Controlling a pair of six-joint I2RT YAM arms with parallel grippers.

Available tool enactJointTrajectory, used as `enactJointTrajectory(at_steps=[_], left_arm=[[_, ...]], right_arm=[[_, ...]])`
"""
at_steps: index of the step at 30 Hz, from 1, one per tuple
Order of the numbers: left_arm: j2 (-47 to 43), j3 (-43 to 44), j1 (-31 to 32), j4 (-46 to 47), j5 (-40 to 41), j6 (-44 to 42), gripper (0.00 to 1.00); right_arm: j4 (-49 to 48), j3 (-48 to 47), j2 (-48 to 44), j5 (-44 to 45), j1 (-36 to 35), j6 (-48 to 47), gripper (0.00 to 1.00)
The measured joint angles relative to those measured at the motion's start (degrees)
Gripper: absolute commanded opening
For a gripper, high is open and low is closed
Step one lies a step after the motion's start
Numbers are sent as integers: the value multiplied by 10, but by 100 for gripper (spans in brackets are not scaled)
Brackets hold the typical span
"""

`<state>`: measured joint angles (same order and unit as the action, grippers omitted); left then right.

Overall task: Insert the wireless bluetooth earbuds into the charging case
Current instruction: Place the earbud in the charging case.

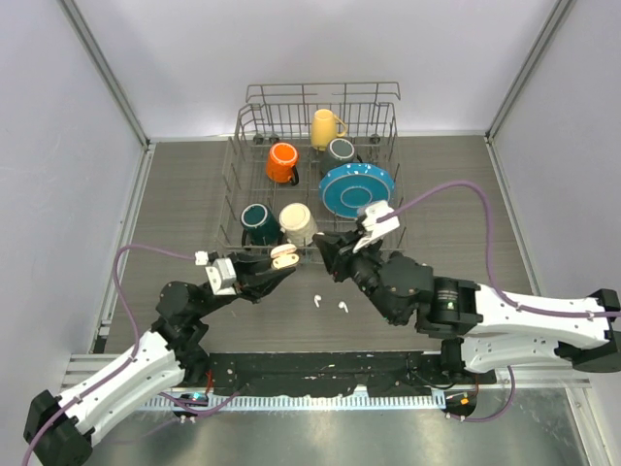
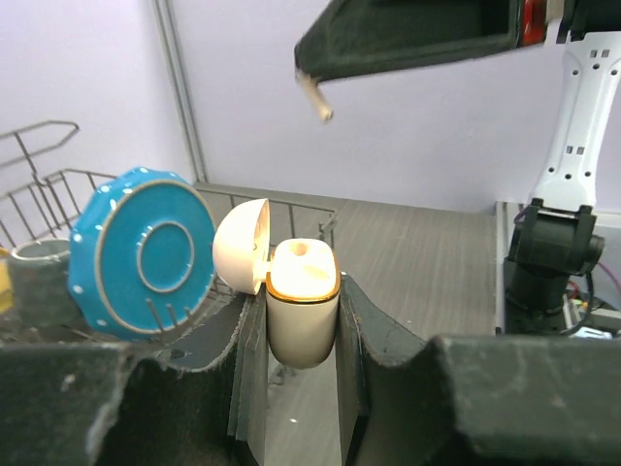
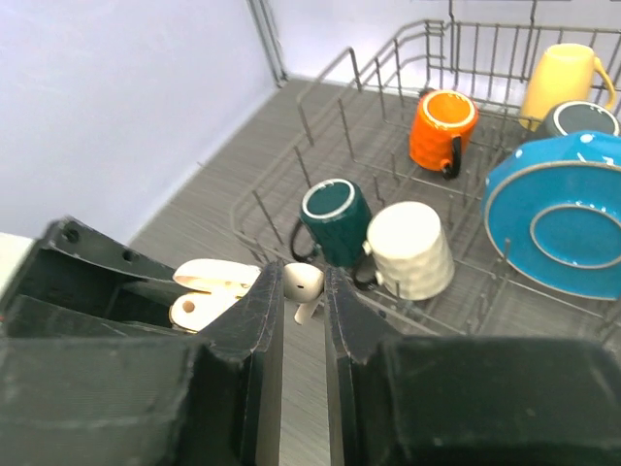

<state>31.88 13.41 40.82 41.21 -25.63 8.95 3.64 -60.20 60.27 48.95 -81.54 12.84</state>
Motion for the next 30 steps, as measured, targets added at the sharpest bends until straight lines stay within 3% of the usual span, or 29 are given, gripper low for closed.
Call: enactJointTrajectory(at_steps=[5,15,30], left_arm=[[-10,16,0,-26,0,-37,0],[-3,18,0,-29,0,-38,0],[-7,19,0,-25,3,-1,0]], right_arm=[[-17,-12,-22,-36,0,10,1],[-28,-20,57,-99,0,10,1],[-63,-3,61,-78,0,-19,1]])
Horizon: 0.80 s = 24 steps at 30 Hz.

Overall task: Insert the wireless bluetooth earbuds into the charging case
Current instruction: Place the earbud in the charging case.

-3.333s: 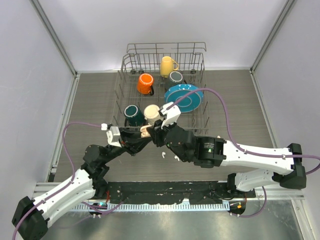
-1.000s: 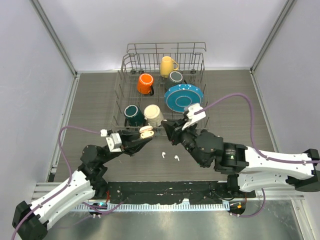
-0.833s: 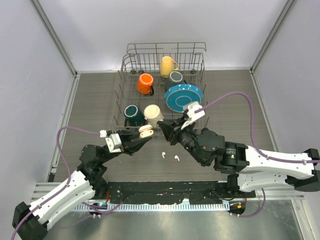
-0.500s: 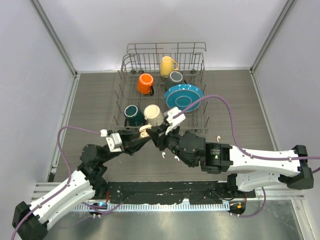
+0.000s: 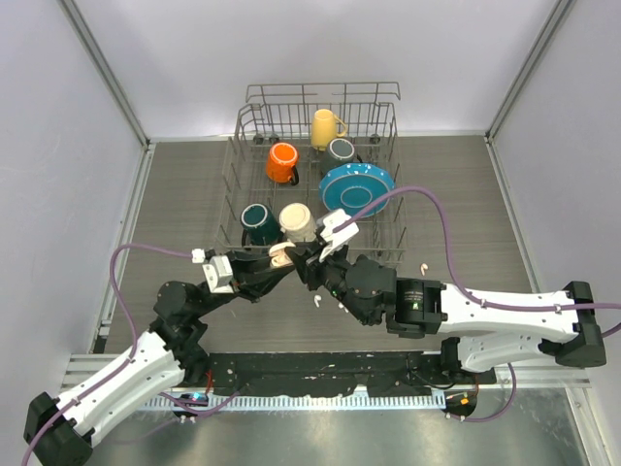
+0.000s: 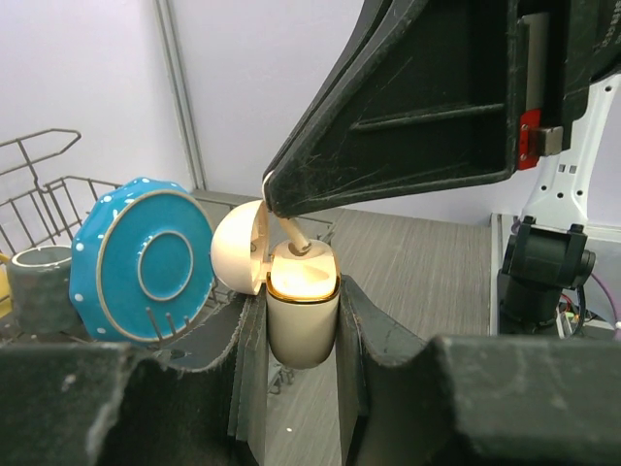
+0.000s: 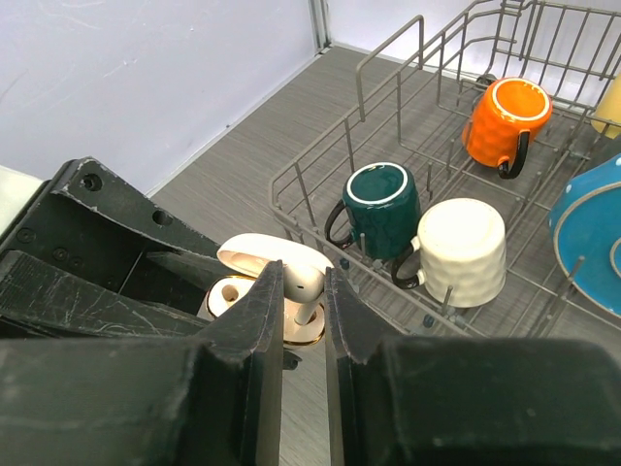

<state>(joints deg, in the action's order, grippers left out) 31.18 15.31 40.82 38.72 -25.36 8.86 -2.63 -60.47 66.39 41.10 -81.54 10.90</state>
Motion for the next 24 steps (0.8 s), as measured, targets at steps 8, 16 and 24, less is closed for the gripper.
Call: enactJointTrajectory(at_steps=[8,16,24], left_arm=[[-10,0,0,-1,9,15,0],[-14,0,0,-2,21,26,0],[-14,0,1,-13,31,30,0]], right_arm=[[-19,0,12,9,0,-16,1],[-36,9,14,14,0,-32,1],[-40,16,14,7,0,-46,1]])
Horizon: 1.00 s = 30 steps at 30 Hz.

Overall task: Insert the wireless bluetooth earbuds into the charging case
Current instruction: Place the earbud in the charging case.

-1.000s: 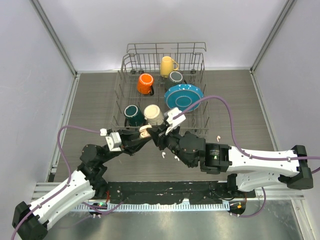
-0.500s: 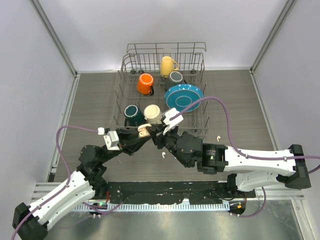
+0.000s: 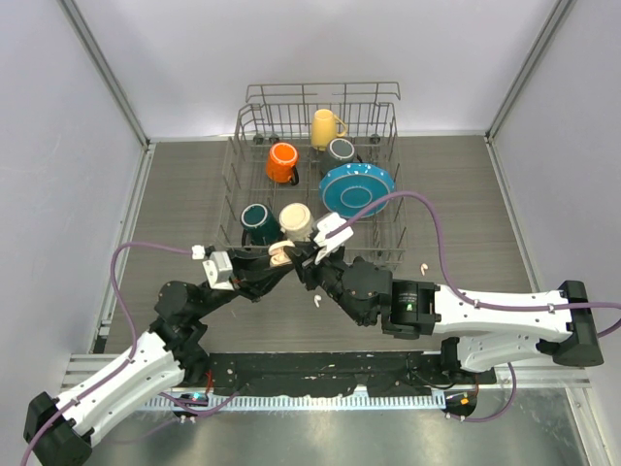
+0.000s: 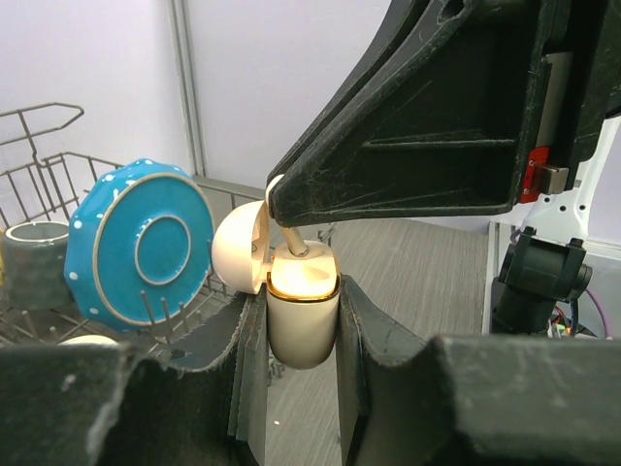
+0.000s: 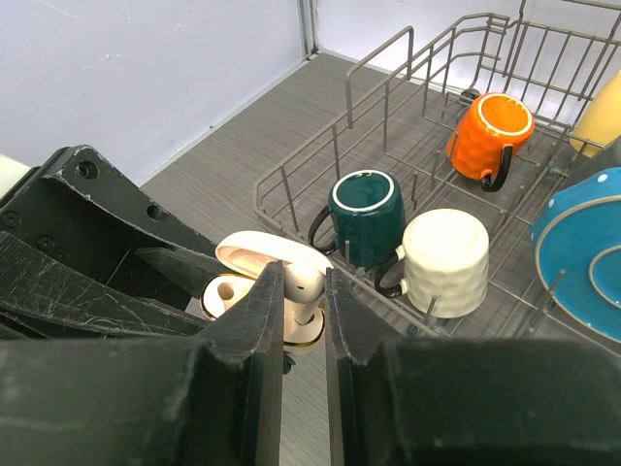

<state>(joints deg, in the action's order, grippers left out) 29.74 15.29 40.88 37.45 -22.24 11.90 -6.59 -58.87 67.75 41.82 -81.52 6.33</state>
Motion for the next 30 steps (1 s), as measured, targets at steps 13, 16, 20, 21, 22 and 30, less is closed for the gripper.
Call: enactJointTrajectory(at_steps=[13,16,20,21,22,30], left_arm=[[9,0,3,0,6,9,0],[9,0,5,1,4,13,0],[9,0,6,4,4,16,0],[9,0,6,4,4,17,0],[9,0,6,4,4,18,0],[10,0,6,4,10,28,0]], right_arm=[[4,9,-7,-17,6,-4,3],[-1,19,-17,-28,6,-5,3],[-5,22,-21,-36,7,-7,3],[-5,22,-21,-36,7,-7,4],[-6,22,-21,-37,7,-7,3],[-7,22,-21,-57,7,-10,3]])
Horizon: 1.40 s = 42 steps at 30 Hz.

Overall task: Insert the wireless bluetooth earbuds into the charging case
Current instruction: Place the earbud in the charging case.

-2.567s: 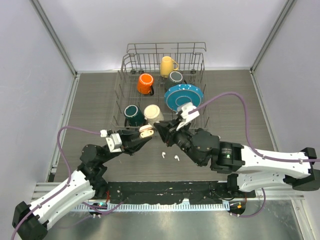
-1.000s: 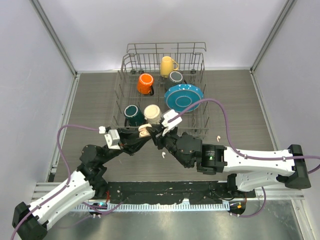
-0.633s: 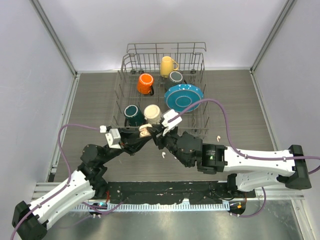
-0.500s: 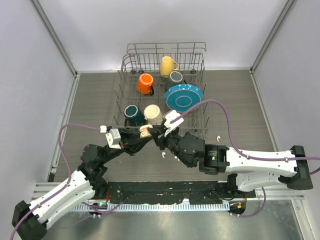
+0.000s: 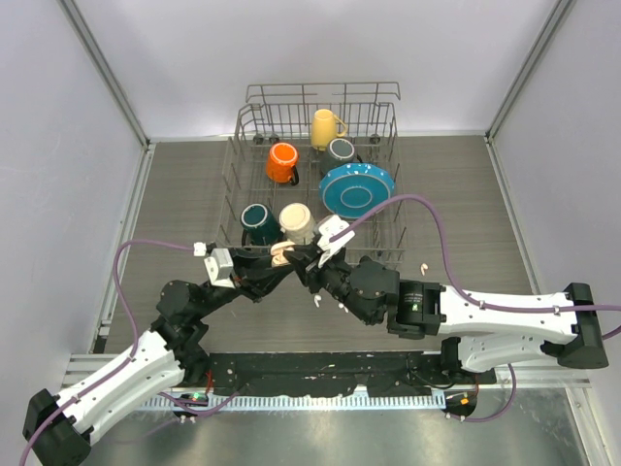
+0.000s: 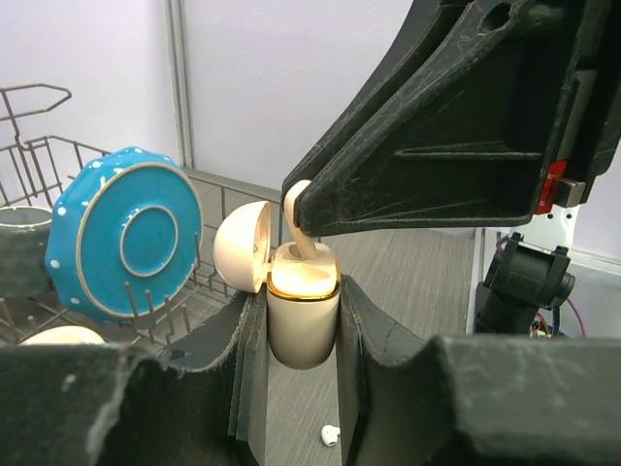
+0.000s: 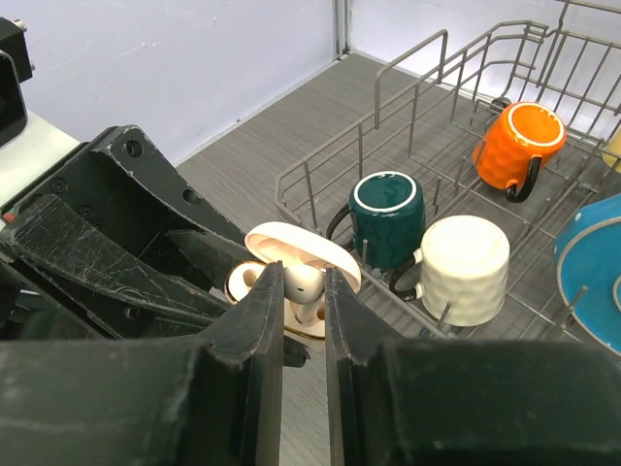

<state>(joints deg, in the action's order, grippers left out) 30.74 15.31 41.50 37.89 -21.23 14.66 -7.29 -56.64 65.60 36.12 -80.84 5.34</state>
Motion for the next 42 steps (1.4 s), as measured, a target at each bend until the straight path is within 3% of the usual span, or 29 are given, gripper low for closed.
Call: enactJointTrajectory(at_steps=[35,38,42], left_arm=[[-7,0,-2,-1,-3,12,0],[-7,0,-2,-1,-3,13,0],[-7,0,-2,-1,-1,13,0]], right_arm=[[-99,45,1,58,-11,-83,1],[-99,46,0,55,-11,-83,2],[-88,46,-4,41,-10,-76,13]])
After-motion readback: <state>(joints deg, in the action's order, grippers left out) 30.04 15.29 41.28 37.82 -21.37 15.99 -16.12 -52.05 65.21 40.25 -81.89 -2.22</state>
